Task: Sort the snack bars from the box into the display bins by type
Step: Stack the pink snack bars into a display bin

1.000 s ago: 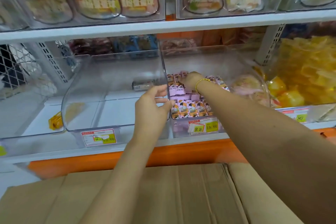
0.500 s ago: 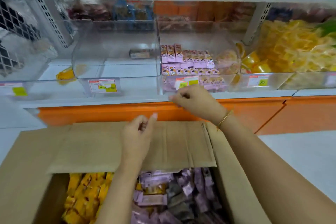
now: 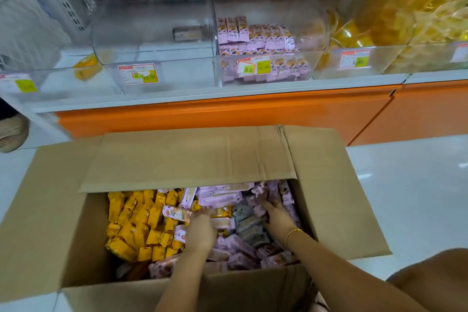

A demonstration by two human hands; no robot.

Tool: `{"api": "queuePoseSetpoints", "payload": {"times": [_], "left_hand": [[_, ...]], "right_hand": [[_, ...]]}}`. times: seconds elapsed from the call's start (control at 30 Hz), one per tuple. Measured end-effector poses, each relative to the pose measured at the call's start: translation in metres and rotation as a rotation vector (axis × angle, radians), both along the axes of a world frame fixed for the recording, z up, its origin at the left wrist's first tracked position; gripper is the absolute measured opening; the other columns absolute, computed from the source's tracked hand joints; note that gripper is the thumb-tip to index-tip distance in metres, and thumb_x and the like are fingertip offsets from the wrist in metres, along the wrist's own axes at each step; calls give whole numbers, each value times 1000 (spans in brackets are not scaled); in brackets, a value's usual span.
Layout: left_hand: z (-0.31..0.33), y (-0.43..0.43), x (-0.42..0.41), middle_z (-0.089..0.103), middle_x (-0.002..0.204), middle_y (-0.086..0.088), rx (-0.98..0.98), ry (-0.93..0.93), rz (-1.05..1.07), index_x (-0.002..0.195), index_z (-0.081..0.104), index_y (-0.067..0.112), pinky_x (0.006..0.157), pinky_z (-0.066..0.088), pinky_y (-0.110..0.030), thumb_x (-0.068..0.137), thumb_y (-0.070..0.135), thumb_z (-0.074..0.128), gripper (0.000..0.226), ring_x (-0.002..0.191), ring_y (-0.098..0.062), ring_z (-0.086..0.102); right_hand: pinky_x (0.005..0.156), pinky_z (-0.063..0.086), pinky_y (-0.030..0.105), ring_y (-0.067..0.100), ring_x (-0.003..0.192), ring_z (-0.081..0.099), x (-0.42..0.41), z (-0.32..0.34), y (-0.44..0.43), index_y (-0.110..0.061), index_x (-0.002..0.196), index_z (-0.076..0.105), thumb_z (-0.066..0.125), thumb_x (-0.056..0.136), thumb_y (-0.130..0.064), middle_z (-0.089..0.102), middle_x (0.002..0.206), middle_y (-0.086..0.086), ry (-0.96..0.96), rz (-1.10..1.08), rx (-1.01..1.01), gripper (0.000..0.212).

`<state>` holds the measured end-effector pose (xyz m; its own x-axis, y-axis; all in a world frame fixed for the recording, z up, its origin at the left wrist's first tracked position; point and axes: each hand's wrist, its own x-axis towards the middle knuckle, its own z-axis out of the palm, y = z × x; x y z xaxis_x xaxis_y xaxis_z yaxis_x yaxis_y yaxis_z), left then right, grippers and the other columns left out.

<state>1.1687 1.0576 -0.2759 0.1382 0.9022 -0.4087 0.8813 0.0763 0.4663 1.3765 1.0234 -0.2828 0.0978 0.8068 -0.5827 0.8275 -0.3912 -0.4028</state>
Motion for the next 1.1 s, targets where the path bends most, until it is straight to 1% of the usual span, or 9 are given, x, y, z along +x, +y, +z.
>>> {"api": "queuePoseSetpoints", "payload": {"times": [0.07,0.27,0.4,0.57,0.63,0.7,0.8,0.97,1.1], "left_hand": [[-4,3,5,52,133,-12,-47,119,-147,140,45,18,94,45,-32,88,-6,47,57,119,-25,53],[-12,10,9,39,143,-11,40,387,-356,143,34,14,99,40,-36,92,-3,37,54,131,-27,36],[-13,11,10,43,140,-9,34,409,-382,139,41,15,95,42,-35,92,1,40,49,127,-27,41],[11,7,3,59,111,2,-99,-165,49,114,63,14,80,46,-25,82,19,73,33,104,-21,56],[35,1,2,57,103,-2,-230,-438,202,110,61,10,76,47,-22,83,21,72,31,95,-18,57],[55,-2,2,59,106,-8,-438,-810,298,113,63,3,88,47,-30,76,30,78,48,97,-22,58],[76,5,4,66,91,-20,-694,-1248,262,90,68,-1,79,53,-36,63,35,86,49,83,-27,64],[89,12,14,68,98,-21,-816,-1452,337,98,71,-4,72,59,-33,53,16,92,54,80,-24,69],[95,15,24,59,107,-21,-791,-1384,290,105,70,3,83,49,-41,57,28,89,58,88,-28,61]], "right_hand": [[72,46,21,24,83,53,0,-7,-3,-28,149,24,38,95,4,33,144,15,-88,33,16,64],[88,47,33,29,111,54,6,-6,-5,-16,131,49,55,90,-7,41,141,10,-8,-58,193,43],[72,49,32,23,86,58,5,29,3,-15,121,51,63,89,-18,62,109,10,125,-65,157,35],[62,40,29,19,71,50,10,106,28,-10,90,56,65,88,-32,55,77,3,110,157,74,24],[56,37,27,15,60,47,14,135,34,-13,74,52,63,89,-39,50,64,-1,146,115,110,32],[51,35,25,13,51,45,15,158,38,-15,64,49,63,88,-43,50,57,-1,195,33,169,39],[55,49,28,16,50,58,13,180,42,-10,64,57,66,86,-43,65,60,9,275,-95,203,41],[64,57,32,18,52,65,11,197,39,-11,58,52,63,86,-46,69,61,12,108,-81,202,46],[67,59,33,20,57,69,11,200,41,-10,60,56,63,85,-49,70,60,10,155,-117,203,47]]}}
